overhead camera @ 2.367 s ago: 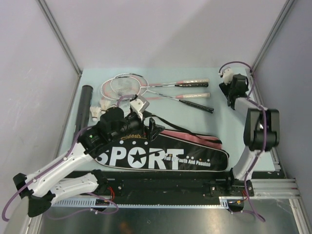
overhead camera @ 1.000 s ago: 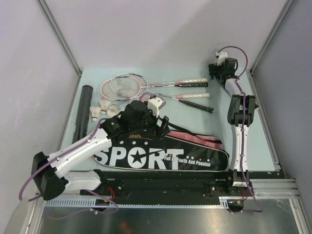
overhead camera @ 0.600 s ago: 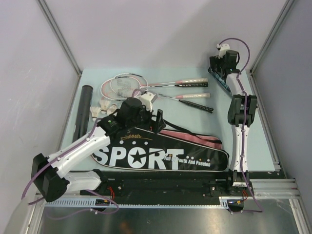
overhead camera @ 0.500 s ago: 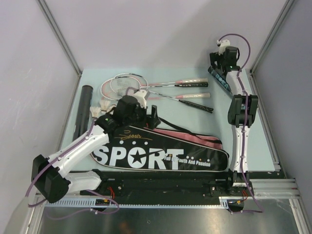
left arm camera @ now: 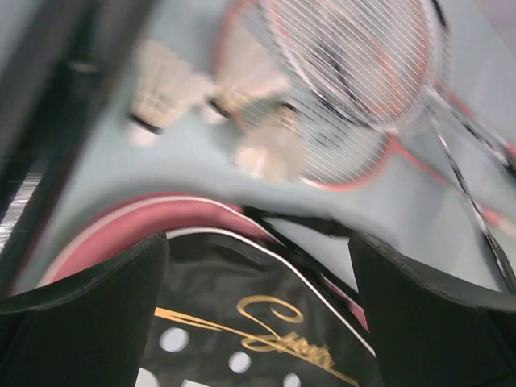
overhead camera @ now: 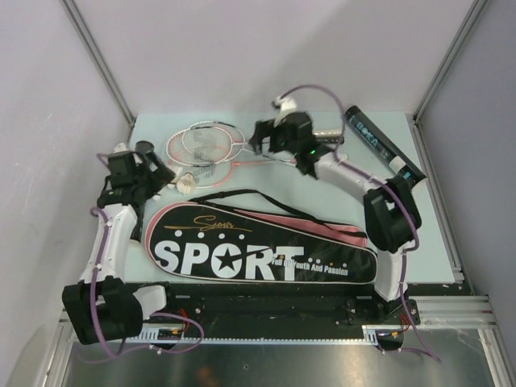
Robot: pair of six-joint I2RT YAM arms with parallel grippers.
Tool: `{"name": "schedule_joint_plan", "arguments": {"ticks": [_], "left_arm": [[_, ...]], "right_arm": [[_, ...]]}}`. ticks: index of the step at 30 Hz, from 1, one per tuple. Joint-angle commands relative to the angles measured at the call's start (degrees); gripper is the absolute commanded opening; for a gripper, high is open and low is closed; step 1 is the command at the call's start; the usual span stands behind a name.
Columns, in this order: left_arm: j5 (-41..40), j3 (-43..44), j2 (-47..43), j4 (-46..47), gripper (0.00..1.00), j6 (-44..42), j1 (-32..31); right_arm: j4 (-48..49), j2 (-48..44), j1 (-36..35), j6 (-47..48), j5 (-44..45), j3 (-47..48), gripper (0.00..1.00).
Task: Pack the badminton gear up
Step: Open the shuttle tube at the center of the board.
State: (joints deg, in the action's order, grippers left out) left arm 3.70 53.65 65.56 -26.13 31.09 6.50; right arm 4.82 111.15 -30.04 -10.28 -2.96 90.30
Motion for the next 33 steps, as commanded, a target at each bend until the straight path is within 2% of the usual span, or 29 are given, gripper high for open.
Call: {"name": "schedule_joint_plan", "arguments": {"ticks": [1,4,6,9,11,12,13,15,16,18,22,27,31,33], "left_arm": [[-3.6,3.1,0.2,-0.9,1.00,-2.6,8.5],[-6.8,10.0,8.9,-1.4,1.00,-5.2,10.6],[-12.6,14.1,16.9,-1.6,1.00,-8.7,10.9],[-12.6,25.2,31.2,-1.5,1.00,-17.4,11.5],[-7.3,36.5,39.6,-2.5,1.00,-22.3,11.2],[-8.3,40.5,46.0,-4.3,1.00,-24.1,10.9],[-8.9,46.4,48.6,-6.2,1.00,-25.4,10.7],[-8.6,50.0,54.5,-7.3,1.00,-29.1,10.2],[-10.0,53.5,56.1,-7.7,1.00,-29.6,10.1],[-8.1,55.3,58.7,-7.5,1.00,-32.3,9.9],[-8.7,60.8,64.2,-9.0,1.00,-34.2,8.7],[-11.2,62.2,66.9,-9.6,1.00,-35.6,7.9],[-10.7,65.2,69.5,-10.3,0.94,-36.0,8.0],[-11.7,65.8,70.7,-10.8,0.95,-36.0,7.9]], "right_arm": [[15.2,4.3,-7.0,-12.4,-10.9,-3.8,1.00],[17.8,7.9,-11.3,-15.0,-14.6,-1.8,0.97],[19.8,9.0,-13.4,-15.5,-17.4,-1.9,0.96],[19.3,7.6,-13.9,-13.9,-20.7,-3.6,0.95],[19.1,5.9,-12.4,-14.1,-25.0,-6.1,0.95],[19.0,3.7,-11.6,-14.4,-26.4,-7.3,0.93],[18.8,2.4,-11.0,-15.1,-27.4,-8.6,0.93],[21.6,-1.6,-9.3,-15.8,-28.8,-14.5,0.93],[22.7,-2.8,-8.8,-15.5,-29.1,-16.2,0.93],[22.0,-4.8,-9.0,-12.8,-28.6,-19.3,0.93],[17.1,-6.8,-9.4,-9.3,-27.1,-19.6,0.93],[16.5,-7.4,-9.8,-8.8,-27.9,-19.7,0.93],[14.7,-7.4,-10.2,-7.3,-26.4,-19.7,0.93],[14.5,-7.7,-10.2,-6.9,-26.7,-19.7,0.93]]}}
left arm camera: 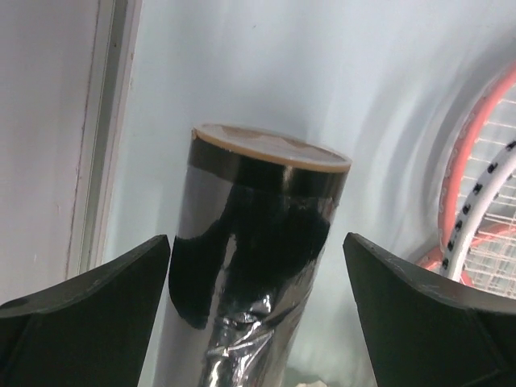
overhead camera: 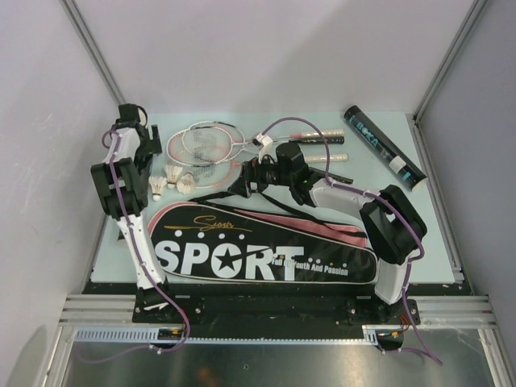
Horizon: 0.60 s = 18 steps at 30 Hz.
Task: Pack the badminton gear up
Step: Open the shuttle tube at the center of the board.
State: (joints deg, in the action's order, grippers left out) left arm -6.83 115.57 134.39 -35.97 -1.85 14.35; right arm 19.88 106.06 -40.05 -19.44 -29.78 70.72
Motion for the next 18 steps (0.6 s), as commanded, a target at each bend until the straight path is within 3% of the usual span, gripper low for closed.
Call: {"name": "schedule_joint_plan", "arguments": {"ticks": [1,5,9,13,18], "left_arm": [[-1.9,4.0,2.1,-1.1,1.00,-3.2,0.2],[-2.7,4.4,3.5,-1.2,1.00,-4.2,0.3],[-4.1,3.4,4.0,-1.5,0.89,-4.3,0.2],[-6.2,3.2,2.5,-1.5,0.61,-4.0,0.2],[-10.3,4.9,-4.2,-1.3,0.49,-3.5,0.2]], "right_arm": [[-1.1,-2.7,-0.2,2.5,0.2,-0.2,0.93],[-3.0,-3.4,-0.4,4.0,0.9,-0.2,0.93],[-3.6,-3.2,-0.5,4.1,1.0,-0.5,0.92],[-2.6,-2.6,-0.6,4.3,1.4,-0.7,0.92],[-2.4,-2.2,-0.5,4.2,1.4,-0.7,0.92]]}}
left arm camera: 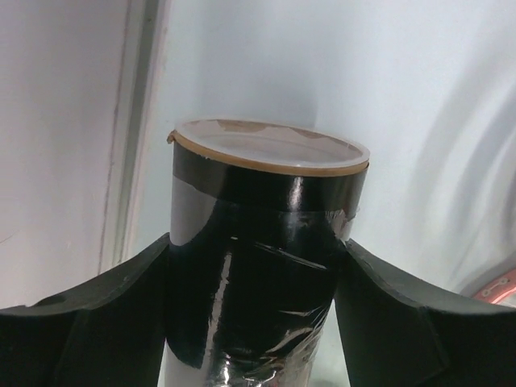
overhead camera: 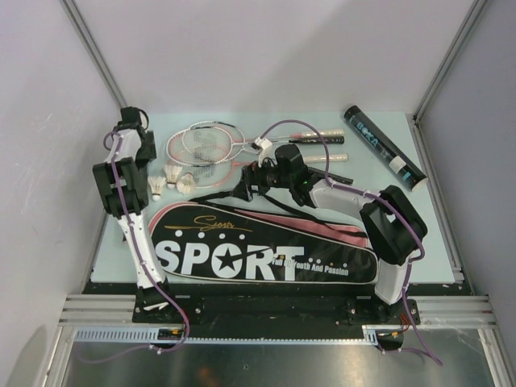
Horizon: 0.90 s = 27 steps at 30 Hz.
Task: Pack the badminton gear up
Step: Open the shuttle tube at the center of the board.
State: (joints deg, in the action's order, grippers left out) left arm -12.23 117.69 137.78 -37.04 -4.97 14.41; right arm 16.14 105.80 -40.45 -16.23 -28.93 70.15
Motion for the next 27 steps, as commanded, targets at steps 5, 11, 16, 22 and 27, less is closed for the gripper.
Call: {"name": "schedule_joint_plan", "arguments": {"ticks": [5,11,16,22,27], "left_arm": [[-10.8,0.4,-19.2,-0.3,0.44,0.2,-1.6],[-7.2,-10.6,-30.5,0.0,0.43,1.9,-6.3],[-2.1,-21.4,-43.3,0.2,0.38,3.7,-12.8],[4.7,-31.2,-57.1,0.3,0.32,0.9,-23.4],[11.7,-43.9,-66.6,3.0,0.31,0.5,-27.5]], "right_arm": [[2.3,-1.2,0.6,0.6,0.5,-0.1,0.93],[1.4,-0.9,2.2,-0.5,1.2,-0.1,0.93],[0.4,-2.6,2.2,0.1,1.2,-0.1,0.93],[-2.6,-6.6,3.4,-5.6,1.8,0.0,0.87],[-5.8,-10.4,5.2,-16.0,4.2,0.1,0.81]]}}
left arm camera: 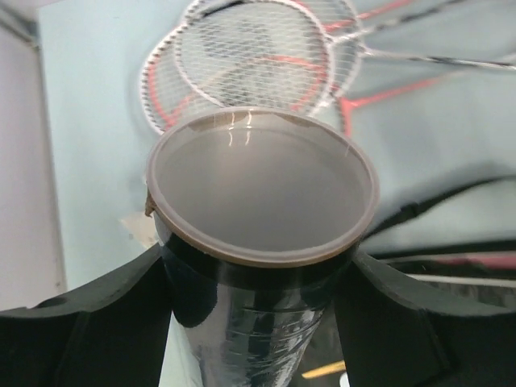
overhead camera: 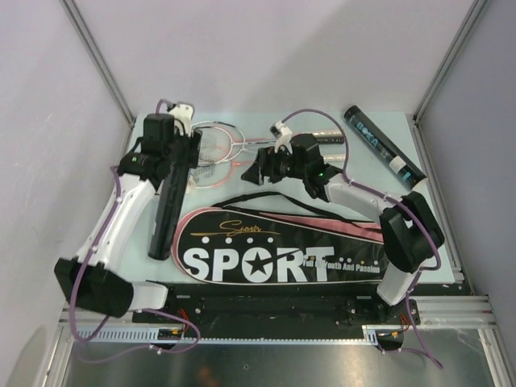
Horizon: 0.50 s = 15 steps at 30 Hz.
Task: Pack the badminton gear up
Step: Open the shuttle tube at the center of the board.
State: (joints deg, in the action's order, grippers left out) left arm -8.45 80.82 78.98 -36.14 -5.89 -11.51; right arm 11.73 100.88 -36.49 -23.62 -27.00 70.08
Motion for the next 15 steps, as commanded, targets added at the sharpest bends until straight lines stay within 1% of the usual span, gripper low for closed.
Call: {"name": "schedule_joint_plan", "arguments": {"ticks": [1,2,3,5,7,8,10,12,14,15], "left_arm": [[7.9,-8.6,-9.2,2.5,0.30,1.0,-2.0],[7.9,-10.0,-12.2,2.9,0.30,0.9,-2.2],[10.1,-12.8,-13.7,3.4,0.30,1.1,-2.2],[11.8,-15.3,-18.2,5.4,0.31,1.1,-2.2],[15.1,-18.0,-21.0,7.4,0.32,0.4,-2.4],[17.0,-19.4,-22.3,8.1,0.34,-0.3,-2.4],[19.0,-20.5,-25.0,9.5,0.33,-3.1,-2.9],[17.5,-21.1,-26.1,10.4,0.31,-4.9,-4.0],[14.2,-20.5,-25.5,10.9,0.28,-8.3,-5.0],[12.2,-19.5,-25.2,11.0,0.27,-9.7,-6.3]], "right_arm": [[-1.2,-6.7,1.0,-10.6,2.9,0.1,0.81],[0.4,-7.1,0.6,-11.3,3.1,0.2,0.81],[1.7,-7.4,-0.4,-11.7,3.0,0.2,0.80],[3.8,-7.4,-1.1,-13.6,4.5,1.2,0.75],[5.4,-6.4,-1.9,-14.6,3.9,2.8,0.70],[4.9,-5.2,-2.0,-15.7,3.2,5.6,0.67],[5.4,-4.5,-2.9,-16.6,2.5,7.3,0.62],[6.4,-4.2,-3.3,-17.5,2.0,8.7,0.62],[6.0,-4.5,-3.8,-17.0,2.4,8.9,0.62],[5.6,-4.6,-3.9,-15.6,2.5,9.2,0.62]]}}
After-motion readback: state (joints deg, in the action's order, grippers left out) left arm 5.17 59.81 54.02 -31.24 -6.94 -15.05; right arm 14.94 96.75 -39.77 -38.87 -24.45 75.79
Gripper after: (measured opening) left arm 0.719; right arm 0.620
